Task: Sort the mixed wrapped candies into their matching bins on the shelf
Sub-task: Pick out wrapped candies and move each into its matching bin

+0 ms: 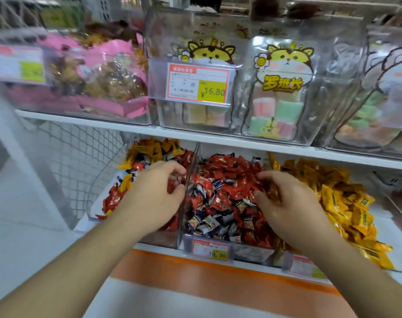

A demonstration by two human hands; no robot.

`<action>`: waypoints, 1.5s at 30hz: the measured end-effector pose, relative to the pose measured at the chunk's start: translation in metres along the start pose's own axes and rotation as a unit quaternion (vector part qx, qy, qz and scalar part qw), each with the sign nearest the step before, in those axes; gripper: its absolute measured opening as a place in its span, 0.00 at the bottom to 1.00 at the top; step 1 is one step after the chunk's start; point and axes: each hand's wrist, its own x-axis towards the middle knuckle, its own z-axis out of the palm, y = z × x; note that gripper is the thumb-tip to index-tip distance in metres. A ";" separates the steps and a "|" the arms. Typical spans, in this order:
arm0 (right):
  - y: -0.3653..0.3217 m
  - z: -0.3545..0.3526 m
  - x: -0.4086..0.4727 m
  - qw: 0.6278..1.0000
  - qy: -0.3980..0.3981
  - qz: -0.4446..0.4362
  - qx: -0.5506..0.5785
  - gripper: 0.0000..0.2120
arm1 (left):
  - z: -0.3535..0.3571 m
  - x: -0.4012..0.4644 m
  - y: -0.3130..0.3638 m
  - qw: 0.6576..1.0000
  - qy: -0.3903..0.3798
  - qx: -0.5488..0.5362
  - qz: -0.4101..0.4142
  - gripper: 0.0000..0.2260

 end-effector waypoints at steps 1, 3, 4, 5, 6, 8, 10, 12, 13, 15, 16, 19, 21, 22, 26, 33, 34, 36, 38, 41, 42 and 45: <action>-0.005 0.004 -0.002 1.000 -0.009 -0.011 0.001 0.21 | -0.002 0.003 -0.009 1.000 0.009 0.013 -0.011 0.12; -0.011 0.010 -0.004 1.000 -0.011 -0.017 0.006 0.21 | -0.005 0.009 -0.026 0.999 0.022 0.034 -0.029 0.13; -0.013 0.012 -0.004 1.000 -0.009 -0.016 0.004 0.21 | -0.007 0.012 -0.034 0.998 0.029 0.042 -0.032 0.14; -0.015 0.014 -0.004 1.000 -0.006 -0.015 0.000 0.21 | -0.008 0.016 -0.042 0.997 0.038 0.051 -0.033 0.15; -0.015 0.016 -0.003 1.000 -0.003 -0.013 -0.003 0.21 | -0.010 0.020 -0.049 0.996 0.045 0.064 -0.035 0.15; -0.015 0.019 -0.002 1.000 0.006 -0.009 0.000 0.20 | -0.013 0.032 -0.063 0.993 0.059 0.087 -0.045 0.15; -0.014 0.021 0.001 1.000 0.020 -0.011 0.007 0.20 | -0.014 0.047 -0.072 0.992 0.068 0.091 -0.045 0.16; -0.014 0.024 0.003 0.999 0.030 -0.012 0.014 0.18 | -0.012 0.063 -0.079 0.994 0.057 0.086 -0.040 0.18; -0.014 0.025 0.004 0.999 0.033 -0.012 0.015 0.18 | -0.009 0.071 -0.081 0.994 0.044 0.091 -0.039 0.21; -0.013 0.026 0.004 0.999 0.038 -0.014 0.012 0.17 | -0.004 0.089 -0.088 0.993 0.013 0.113 -0.043 0.29; -0.013 0.026 0.005 0.999 0.042 -0.017 0.010 0.16 | -0.002 0.096 -0.091 0.991 -0.003 0.121 -0.050 0.32; -0.011 0.028 0.006 0.998 0.053 -0.023 0.004 0.15 | 0.003 0.110 -0.097 0.985 -0.053 0.148 -0.070 0.34; -0.009 0.028 0.007 0.998 0.056 -0.017 -0.001 0.15 | 0.004 0.111 -0.096 0.980 -0.056 0.179 -0.059 0.30; -0.008 0.029 0.008 0.998 0.055 -0.015 -0.004 0.15 | 0.002 0.109 -0.093 0.981 -0.050 0.180 -0.048 0.28; -0.009 0.028 0.008 0.999 0.044 -0.013 -0.006 0.16 | -0.006 0.103 -0.088 0.991 -0.019 0.131 -0.022 0.20; -0.011 0.023 0.002 1.000 0.023 -0.021 0.002 0.16 | -0.013 0.080 -0.082 0.992 0.035 0.120 0.012 0.06; -0.011 0.022 0.002 1.000 0.023 -0.019 0.003 0.16 | -0.014 0.077 -0.082 0.992 0.043 0.116 0.016 0.07; -0.012 0.020 0.001 1.000 0.022 -0.016 0.007 0.16 | -0.015 0.071 -0.081 0.992 0.061 0.110 0.022 0.07; -0.013 0.019 0.000 1.000 0.022 -0.020 0.005 0.16 | -0.016 0.066 -0.080 0.992 0.077 0.101 0.019 0.06; -0.014 0.020 0.000 0.999 0.021 -0.022 0.009 0.16 | -0.018 0.057 -0.077 0.994 0.095 0.063 -0.005 0.05; -0.014 0.019 0.000 1.000 0.020 -0.022 0.011 0.16 | -0.019 0.054 -0.075 0.994 0.103 0.040 -0.017 0.04; -0.015 0.019 0.000 0.999 0.014 -0.027 0.013 0.17 | -0.026 0.042 -0.064 0.987 0.141 -0.047 -0.054 0.03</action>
